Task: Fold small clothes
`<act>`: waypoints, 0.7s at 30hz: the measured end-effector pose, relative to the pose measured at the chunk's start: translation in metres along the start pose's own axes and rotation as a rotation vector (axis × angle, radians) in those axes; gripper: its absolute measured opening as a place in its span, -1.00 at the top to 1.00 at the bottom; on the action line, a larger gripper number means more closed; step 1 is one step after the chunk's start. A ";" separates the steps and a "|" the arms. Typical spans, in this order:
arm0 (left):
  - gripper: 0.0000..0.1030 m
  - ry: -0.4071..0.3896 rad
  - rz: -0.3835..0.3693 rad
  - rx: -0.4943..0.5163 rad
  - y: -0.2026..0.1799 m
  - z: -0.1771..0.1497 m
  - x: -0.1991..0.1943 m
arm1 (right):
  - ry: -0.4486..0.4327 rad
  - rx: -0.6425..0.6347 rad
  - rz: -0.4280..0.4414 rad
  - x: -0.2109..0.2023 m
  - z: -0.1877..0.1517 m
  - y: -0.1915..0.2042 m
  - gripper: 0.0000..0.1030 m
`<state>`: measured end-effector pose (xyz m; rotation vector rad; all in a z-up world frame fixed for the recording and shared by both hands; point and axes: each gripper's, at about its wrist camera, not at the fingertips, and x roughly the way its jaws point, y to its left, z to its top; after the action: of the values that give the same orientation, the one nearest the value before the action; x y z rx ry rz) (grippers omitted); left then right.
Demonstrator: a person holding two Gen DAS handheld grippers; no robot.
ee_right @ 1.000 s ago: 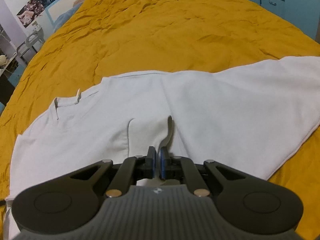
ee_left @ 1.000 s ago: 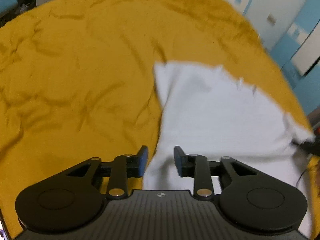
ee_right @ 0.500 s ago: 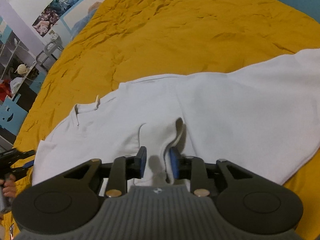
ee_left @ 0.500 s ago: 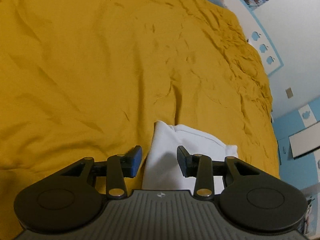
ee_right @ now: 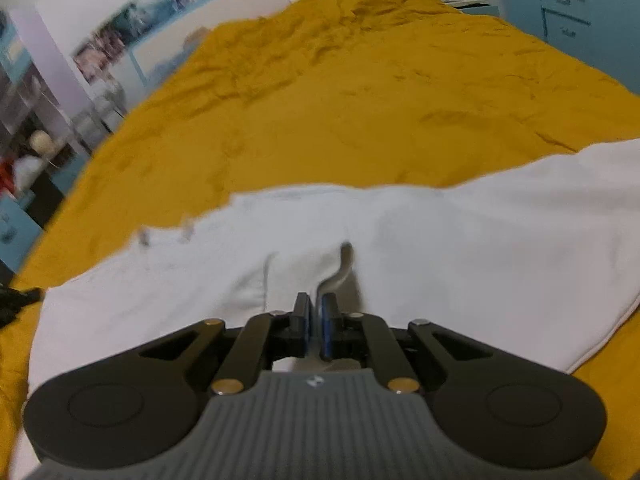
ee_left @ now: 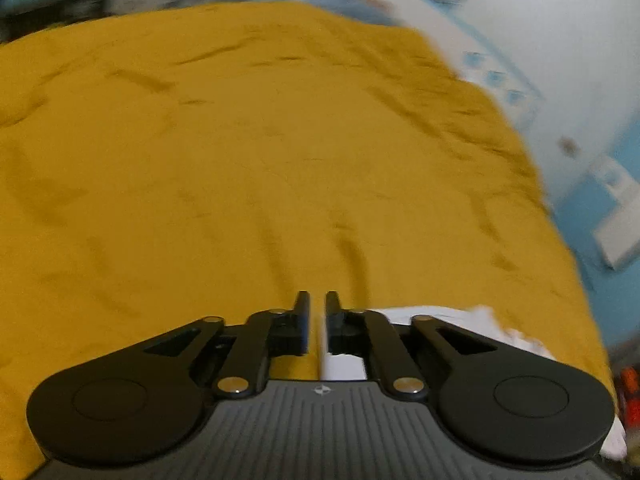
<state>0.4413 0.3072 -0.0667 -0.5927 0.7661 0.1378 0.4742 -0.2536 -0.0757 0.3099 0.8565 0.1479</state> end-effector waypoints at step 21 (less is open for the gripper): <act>0.92 0.105 -0.132 0.006 -0.018 -0.044 -0.016 | 0.022 0.064 0.007 -0.010 -0.014 -0.002 0.93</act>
<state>0.4089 0.2693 -0.0727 -0.6468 0.8264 -0.0168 0.4569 -0.2550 -0.0774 0.3715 0.8828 0.1304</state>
